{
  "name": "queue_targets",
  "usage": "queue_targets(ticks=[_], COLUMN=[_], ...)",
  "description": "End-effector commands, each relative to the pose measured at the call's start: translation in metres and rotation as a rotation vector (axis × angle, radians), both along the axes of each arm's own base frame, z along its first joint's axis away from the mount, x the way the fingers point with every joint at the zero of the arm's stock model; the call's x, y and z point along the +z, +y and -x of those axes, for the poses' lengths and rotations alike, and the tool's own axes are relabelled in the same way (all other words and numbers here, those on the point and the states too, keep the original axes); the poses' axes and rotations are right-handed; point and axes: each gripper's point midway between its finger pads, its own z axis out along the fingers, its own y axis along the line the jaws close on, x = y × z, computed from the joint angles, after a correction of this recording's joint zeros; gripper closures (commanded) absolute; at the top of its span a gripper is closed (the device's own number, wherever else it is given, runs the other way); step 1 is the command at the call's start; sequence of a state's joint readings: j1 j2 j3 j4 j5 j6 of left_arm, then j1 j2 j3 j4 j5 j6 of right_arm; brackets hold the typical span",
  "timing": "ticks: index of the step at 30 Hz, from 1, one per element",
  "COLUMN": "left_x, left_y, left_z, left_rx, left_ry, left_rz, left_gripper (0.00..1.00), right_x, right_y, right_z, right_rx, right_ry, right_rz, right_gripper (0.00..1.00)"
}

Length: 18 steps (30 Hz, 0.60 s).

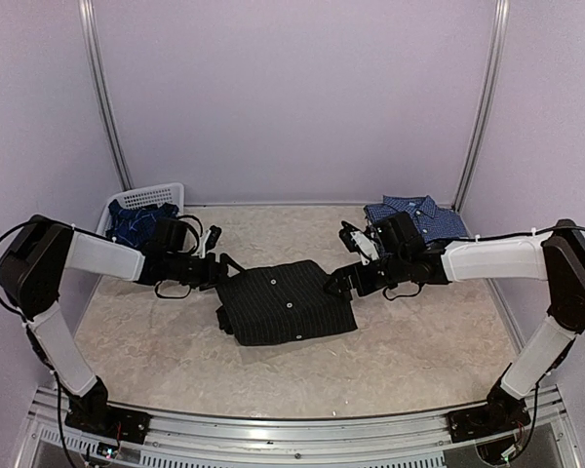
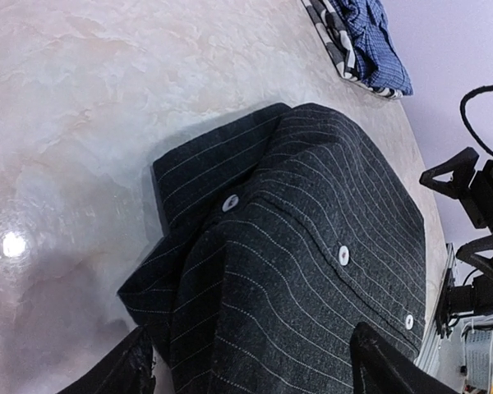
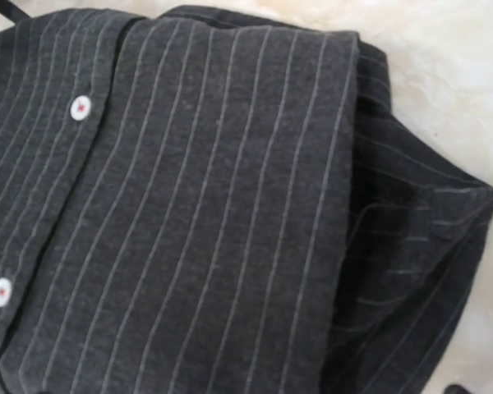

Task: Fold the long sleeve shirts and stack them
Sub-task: Smooth out the square-folded shirt at the center of the board.

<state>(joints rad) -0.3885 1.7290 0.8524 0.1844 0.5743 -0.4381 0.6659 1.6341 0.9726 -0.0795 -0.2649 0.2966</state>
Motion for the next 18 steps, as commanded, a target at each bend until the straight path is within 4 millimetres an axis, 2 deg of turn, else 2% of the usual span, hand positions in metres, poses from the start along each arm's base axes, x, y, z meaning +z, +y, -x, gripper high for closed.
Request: queue_targets(ticks=[1,5,10,11,12,13,14,18], left_x=[-0.004,-0.012,0.0,0.01,0.018,0.024,0.041,0.076], left_y=[-0.025,-0.032,-0.043,-0.047,-0.051,-0.057,-0.064,-0.094], left_z=[0.008,0.01,0.019,0.023,0.027,0.031,0.034,0.065], left_rx=[-0.13,-0.16,-0.21,-0.223,-0.239,-0.258,-0.282,-0.401], left_ry=[-0.009,0.006,-0.031,-0.057,-0.086,-0.116,-0.188,-0.345], left_rz=[0.005,-0.005,-0.006,-0.009,-0.022,-0.047,-0.078,-0.19], left_gripper=[0.27,0.38,0.72,0.84,0.91,0.95,1.0,1.0], right_x=[0.0,0.005,0.011,0.013,0.016,0.019,0.024,0.052], right_y=[0.0,-0.004,-0.011,-0.013,-0.015,-0.018,-0.02,-0.024], right_z=[0.001,-0.001,-0.003,-0.003,-0.004,-0.004,-0.005,0.002], right_rx=[0.009,0.003,-0.009,-0.011,-0.011,-0.011,-0.007,0.054], right_ry=[0.001,-0.012,-0.031,-0.038,-0.052,-0.066,-0.089,-0.192], right_rz=[-0.013,-0.011,0.003,0.01,0.017,0.024,0.03,0.036], right_gripper=[0.0,0.0,0.0,0.0,0.0,0.0,0.0,0.01])
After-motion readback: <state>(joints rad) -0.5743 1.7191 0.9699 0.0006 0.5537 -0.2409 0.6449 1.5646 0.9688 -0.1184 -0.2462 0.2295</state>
